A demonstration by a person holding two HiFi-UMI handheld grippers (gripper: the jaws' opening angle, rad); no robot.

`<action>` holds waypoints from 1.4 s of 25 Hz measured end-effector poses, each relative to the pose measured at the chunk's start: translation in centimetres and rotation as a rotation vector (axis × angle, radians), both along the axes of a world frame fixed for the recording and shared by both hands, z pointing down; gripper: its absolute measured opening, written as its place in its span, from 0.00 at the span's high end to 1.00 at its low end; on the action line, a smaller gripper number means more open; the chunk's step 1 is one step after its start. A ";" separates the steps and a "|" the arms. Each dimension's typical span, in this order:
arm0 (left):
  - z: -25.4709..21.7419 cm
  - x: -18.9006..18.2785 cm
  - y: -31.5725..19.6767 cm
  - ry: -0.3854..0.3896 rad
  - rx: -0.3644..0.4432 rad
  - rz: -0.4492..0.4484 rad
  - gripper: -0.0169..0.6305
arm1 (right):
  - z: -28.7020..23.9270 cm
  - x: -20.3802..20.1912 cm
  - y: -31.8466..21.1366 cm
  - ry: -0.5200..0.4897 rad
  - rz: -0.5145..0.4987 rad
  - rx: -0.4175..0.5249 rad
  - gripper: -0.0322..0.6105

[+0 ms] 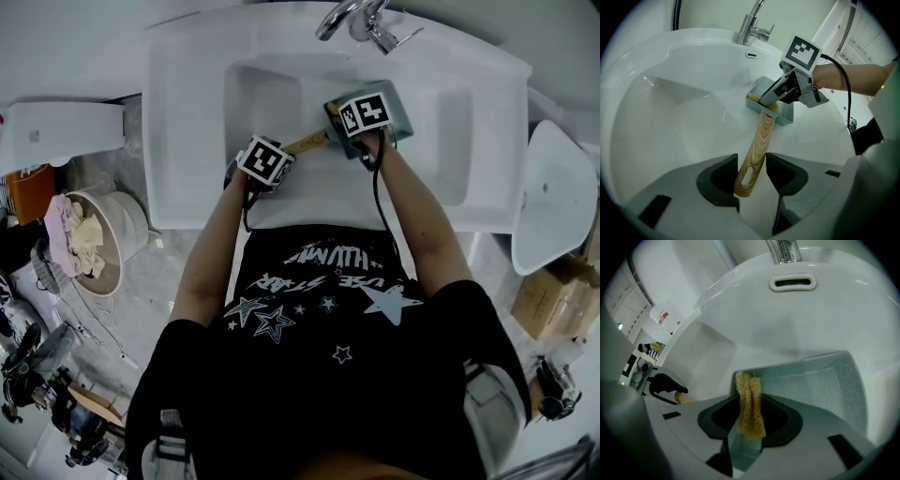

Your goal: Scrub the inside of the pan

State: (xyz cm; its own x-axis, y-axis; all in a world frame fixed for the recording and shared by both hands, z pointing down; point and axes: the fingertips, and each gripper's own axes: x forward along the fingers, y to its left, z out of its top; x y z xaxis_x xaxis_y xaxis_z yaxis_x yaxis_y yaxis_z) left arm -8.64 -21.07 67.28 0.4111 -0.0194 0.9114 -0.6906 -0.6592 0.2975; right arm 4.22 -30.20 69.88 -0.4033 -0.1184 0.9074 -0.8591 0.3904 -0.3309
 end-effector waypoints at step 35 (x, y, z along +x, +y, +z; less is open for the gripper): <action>0.2 -0.1 0.0 -0.033 0.003 -0.009 0.67 | -0.1 11.5 -4.5 0.311 0.139 0.150 0.73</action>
State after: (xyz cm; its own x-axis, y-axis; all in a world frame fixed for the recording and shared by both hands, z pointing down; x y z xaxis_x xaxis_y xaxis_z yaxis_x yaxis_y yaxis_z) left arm -8.77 -21.12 67.50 0.3803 -0.0263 0.9245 -0.7063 -0.6536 0.2719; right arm 15.74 -34.67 69.74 -0.0817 -0.2936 0.9524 -0.9577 0.2876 0.0065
